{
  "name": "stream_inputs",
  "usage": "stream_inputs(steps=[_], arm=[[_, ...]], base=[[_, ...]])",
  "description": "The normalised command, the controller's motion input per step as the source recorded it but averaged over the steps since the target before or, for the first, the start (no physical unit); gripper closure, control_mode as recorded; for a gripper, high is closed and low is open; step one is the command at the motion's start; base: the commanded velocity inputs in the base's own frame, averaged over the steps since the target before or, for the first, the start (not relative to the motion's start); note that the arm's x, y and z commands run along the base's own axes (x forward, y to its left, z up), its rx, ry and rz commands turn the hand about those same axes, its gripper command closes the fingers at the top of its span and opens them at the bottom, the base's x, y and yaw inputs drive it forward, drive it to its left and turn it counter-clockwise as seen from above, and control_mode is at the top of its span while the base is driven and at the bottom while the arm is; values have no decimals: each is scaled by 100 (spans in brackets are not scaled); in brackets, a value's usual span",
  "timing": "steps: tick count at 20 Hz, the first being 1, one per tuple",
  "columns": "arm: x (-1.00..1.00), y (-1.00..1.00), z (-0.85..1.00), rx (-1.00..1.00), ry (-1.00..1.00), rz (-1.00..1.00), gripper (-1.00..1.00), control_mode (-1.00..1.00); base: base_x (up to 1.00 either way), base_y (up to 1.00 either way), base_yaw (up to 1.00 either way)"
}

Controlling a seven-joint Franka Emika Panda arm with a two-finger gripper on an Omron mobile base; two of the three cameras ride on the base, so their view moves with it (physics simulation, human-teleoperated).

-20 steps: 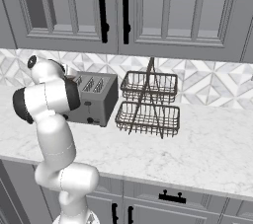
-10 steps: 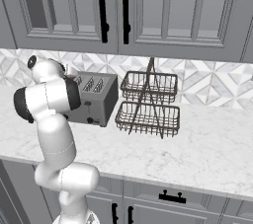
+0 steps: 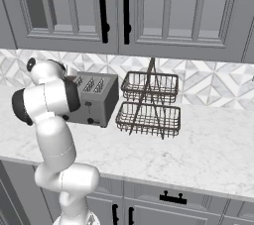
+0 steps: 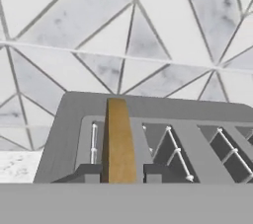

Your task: Start the toaster. Once the lever pops up, take the bread to the plate on the dining counter.

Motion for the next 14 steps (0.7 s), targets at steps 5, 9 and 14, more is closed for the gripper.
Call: stream_inputs(steps=[5,9,14], arm=[[0,1,39,0,-17,0,100,-100],[0,15,48,-13,-11,0,100,-100],[0,37,72,-26,-7,0,100,-100]], base=[[0,0,0],[0,0,0],[0,0,0]])
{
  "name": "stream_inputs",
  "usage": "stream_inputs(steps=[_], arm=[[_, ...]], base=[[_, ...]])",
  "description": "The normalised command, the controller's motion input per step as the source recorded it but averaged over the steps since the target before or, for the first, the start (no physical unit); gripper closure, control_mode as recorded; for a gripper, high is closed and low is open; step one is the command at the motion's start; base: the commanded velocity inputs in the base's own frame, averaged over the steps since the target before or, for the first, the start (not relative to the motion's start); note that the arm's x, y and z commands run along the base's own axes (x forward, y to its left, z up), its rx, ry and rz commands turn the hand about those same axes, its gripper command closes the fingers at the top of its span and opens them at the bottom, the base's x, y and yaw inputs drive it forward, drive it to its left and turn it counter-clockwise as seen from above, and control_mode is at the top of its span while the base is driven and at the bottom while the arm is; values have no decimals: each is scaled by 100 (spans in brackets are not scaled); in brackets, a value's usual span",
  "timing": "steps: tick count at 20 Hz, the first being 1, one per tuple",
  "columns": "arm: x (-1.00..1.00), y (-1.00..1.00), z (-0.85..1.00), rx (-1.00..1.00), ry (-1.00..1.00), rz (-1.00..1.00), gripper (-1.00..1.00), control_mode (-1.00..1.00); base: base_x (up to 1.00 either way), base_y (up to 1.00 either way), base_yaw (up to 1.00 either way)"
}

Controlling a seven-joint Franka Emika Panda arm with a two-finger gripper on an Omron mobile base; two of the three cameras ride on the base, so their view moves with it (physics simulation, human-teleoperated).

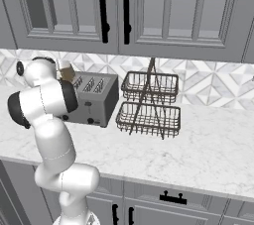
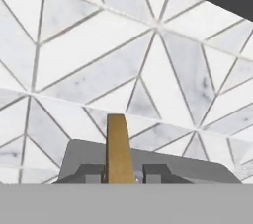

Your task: Start the toaster. Once the lever pops up, take the bread to the plate on the dining counter.

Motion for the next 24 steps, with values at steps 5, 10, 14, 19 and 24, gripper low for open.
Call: stream_inputs(steps=[5,10,14,19,24], arm=[[0,39,69,-30,-3,0,100,-100],[-15,47,30,-27,8,0,100,-100],[-67,60,0,-18,19,0,100,-100],[-100,30,-3,-26,0,5,100,-100],[-100,-19,-28,-22,-20,9,100,-100]], base=[[0,0,0],[0,0,0],[0,0,0],[0,0,0],[0,0,0]])
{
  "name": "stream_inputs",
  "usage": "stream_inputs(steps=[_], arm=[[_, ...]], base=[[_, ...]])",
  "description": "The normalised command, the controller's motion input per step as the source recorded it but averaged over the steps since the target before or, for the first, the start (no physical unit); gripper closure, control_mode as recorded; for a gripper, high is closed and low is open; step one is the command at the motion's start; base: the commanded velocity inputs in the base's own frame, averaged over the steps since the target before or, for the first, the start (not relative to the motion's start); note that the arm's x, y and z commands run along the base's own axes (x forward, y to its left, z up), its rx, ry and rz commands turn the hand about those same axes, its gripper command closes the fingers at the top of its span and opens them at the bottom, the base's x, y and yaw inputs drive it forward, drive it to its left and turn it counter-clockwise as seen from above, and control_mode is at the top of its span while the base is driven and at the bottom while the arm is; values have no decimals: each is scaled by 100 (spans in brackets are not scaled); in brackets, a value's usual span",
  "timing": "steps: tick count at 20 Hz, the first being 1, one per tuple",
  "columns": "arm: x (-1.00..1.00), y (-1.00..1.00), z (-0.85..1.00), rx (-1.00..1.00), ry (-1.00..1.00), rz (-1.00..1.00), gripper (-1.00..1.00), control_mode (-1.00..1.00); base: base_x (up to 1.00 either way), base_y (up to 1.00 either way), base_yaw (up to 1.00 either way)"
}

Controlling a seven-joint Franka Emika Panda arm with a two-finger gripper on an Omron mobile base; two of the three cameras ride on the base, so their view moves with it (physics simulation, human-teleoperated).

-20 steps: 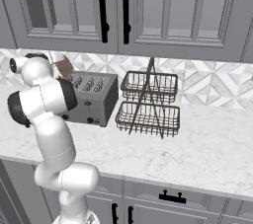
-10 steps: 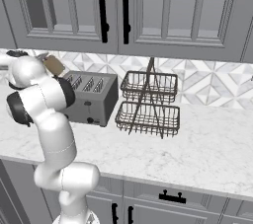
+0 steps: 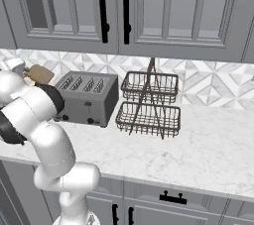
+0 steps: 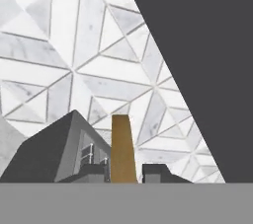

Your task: Start the toaster. Once the lever pops up, take the bread to the plate on the dining counter.

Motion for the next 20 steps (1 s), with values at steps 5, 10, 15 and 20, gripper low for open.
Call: stream_inputs(steps=[5,10,15,20], arm=[[-100,-66,-11,0,-18,4,100,-100],[-100,-74,0,12,-5,-5,100,-100],[-100,-75,4,16,0,-16,100,-100],[-100,-85,6,9,0,-20,100,-100]], base=[[0,0,0],[0,0,0],[0,0,0],[0,0,0]])
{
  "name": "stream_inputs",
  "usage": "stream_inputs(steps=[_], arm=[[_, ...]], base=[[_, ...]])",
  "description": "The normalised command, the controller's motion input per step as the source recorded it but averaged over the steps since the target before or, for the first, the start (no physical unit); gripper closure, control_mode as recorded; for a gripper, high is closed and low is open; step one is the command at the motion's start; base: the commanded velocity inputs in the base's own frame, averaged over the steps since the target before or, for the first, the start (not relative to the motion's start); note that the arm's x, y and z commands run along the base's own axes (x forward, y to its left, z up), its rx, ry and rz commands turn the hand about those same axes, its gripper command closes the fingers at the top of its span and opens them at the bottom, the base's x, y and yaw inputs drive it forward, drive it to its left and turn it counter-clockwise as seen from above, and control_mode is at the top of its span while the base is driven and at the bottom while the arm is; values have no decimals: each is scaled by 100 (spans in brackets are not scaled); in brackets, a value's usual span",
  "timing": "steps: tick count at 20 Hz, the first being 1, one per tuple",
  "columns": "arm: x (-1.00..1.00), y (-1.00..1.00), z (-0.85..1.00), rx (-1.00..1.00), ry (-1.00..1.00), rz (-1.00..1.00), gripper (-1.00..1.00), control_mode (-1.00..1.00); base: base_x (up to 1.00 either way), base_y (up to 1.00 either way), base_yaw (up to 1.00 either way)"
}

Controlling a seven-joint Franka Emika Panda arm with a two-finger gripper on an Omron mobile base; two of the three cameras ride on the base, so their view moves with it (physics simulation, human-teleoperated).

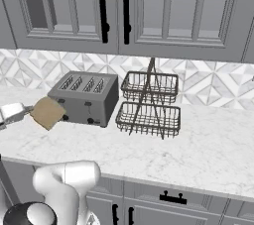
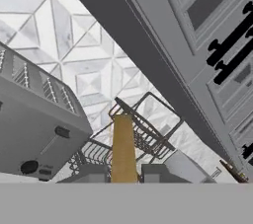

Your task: Start the toaster. Once the lever pops up, take the bread to the plate on the dining counter.

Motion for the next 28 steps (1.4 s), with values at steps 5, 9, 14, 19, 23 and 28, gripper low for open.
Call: stream_inputs(steps=[5,9,14,19,23,28], arm=[[-98,-92,2,0,0,-14,100,-100],[-61,-97,5,0,0,-8,100,-100],[-26,-79,29,0,0,-2,100,-100],[-7,-23,57,0,-8,0,100,-100],[-8,-9,27,0,-5,0,100,-100],[0,-1,0,0,-5,0,100,-100]], base=[[0,0,0],[0,0,0],[0,0,0],[0,0,0],[0,0,0],[0,0,0]])
